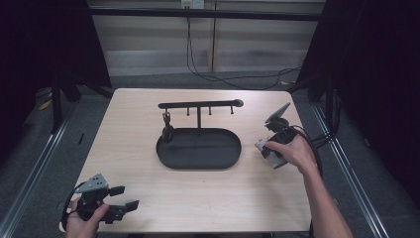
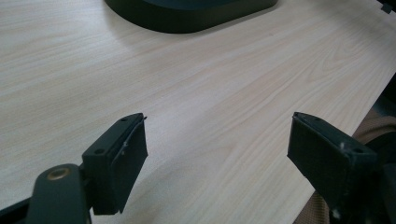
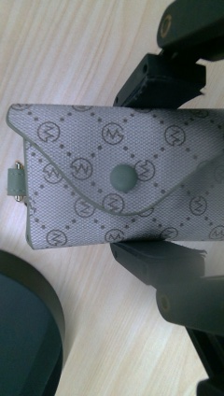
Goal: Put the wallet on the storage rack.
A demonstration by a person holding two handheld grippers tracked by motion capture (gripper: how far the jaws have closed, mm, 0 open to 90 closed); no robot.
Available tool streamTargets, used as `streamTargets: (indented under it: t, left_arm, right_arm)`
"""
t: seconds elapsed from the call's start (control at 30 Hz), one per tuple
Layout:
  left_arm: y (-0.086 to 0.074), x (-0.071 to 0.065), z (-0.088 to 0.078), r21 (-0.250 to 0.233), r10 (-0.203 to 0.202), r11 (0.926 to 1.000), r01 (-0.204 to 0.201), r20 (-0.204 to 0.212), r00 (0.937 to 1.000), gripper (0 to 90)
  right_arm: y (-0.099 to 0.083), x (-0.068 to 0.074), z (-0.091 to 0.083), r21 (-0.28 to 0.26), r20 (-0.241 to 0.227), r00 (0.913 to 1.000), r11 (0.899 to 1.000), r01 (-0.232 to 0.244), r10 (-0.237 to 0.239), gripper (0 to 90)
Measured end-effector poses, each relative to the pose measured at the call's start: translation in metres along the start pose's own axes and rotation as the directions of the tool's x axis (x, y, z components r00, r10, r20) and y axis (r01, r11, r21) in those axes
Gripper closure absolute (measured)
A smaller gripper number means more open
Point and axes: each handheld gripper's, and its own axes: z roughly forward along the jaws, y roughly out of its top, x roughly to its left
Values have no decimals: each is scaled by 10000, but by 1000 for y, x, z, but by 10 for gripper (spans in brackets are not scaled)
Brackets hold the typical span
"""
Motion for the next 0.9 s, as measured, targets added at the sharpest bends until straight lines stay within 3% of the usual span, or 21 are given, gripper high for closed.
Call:
streamTargets:
  t: [0.53,0.9]
  left_arm:
    - [0,1,-2,-88,-22,10000,22,22,10000,194]
    - [0,1,-2,-78,-23,10000,23,32,10000,194]
  right_arm:
    - [16,22,-23,-99,-242,9988,9990,434,-437,332]
    - [31,44,-25,-167,-385,9963,9969,764,-770,332]
